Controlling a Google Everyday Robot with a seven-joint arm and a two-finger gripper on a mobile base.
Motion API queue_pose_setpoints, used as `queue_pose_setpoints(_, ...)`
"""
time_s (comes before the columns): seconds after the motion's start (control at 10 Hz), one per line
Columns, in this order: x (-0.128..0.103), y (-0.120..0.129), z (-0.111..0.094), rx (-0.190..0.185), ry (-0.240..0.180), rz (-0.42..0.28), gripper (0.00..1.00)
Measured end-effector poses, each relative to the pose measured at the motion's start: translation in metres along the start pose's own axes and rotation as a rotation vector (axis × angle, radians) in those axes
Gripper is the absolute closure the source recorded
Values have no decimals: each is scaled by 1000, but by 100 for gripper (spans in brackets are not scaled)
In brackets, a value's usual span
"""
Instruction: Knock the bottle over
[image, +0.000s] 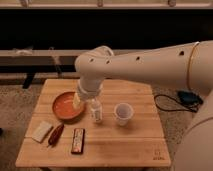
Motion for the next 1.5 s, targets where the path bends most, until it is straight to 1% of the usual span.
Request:
queue_pose_setpoints(0.1,3,5,3,-17,25,-9,34)
queue_pose_setpoints(0.2,3,8,7,-28,41,-17,34)
queue_pose_setpoints(0.3,4,12,14,-44,67,-24,34)
queue_pose_setpoints(0.4,4,13,22,-56,84,-29,34)
queue_pose_setpoints(0.6,3,15,40,-70,107,-39,34)
queue_pose_setpoints(0.8,0,14,50,-70,121,-44,34)
queue_pose_setpoints(1.0,-6,6,56,-55,120,-31,34)
queue_pose_setpoints(1.2,-21,-14,57,-41,101,6,34)
queue_pose_setpoints(1.4,-41,-43,59,-15,76,64,34)
queue_pose_setpoints(1.5,-45,-50,61,-7,73,82,34)
